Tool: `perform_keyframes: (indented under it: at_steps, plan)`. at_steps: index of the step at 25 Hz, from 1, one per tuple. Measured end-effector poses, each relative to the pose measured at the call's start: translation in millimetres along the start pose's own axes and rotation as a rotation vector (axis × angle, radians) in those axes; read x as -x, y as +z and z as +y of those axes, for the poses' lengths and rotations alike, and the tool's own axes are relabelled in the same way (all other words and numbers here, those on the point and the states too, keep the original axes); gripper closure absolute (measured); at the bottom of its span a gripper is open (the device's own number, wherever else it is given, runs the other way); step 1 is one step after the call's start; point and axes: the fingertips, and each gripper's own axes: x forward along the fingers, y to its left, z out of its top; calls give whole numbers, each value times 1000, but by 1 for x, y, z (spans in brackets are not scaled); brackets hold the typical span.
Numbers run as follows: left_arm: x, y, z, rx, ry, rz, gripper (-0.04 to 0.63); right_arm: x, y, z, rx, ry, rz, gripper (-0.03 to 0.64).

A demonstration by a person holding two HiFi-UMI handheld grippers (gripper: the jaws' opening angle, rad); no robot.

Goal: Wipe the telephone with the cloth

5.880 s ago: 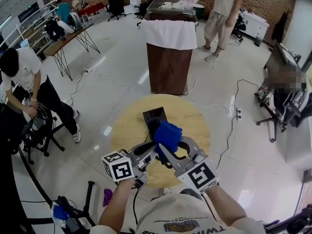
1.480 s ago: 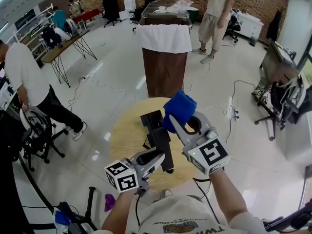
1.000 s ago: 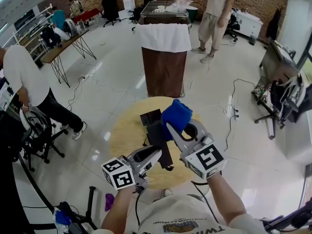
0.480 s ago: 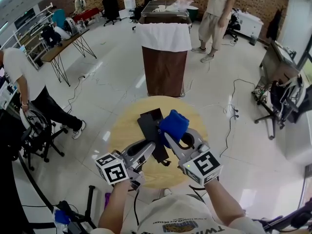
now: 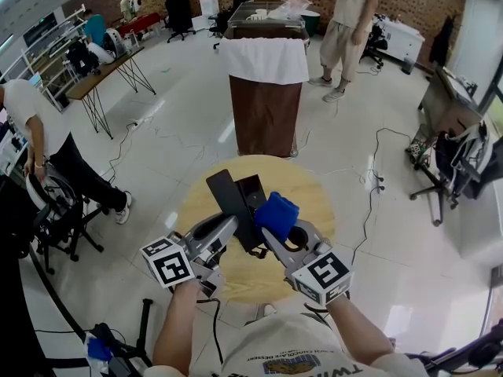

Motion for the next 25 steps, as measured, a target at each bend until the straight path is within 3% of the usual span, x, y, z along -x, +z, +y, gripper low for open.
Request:
perform_keyframes:
  at_steps: [4, 7, 15, 25]
  plan:
    - [1, 1, -3, 0, -33, 18, 534, -1, -3, -3, -33, 4, -4, 555]
    - [2, 5, -9, 11, -80, 27, 534, -3, -12, -18, -131, 7, 21, 555]
    - [-1, -4, -24, -5, -166, 90, 534, -17, -18, -11, -437, 183, 30, 555]
    - [-2, -21, -26, 11, -196, 134, 534, -27, -11, -13, -558, 244, -7, 556]
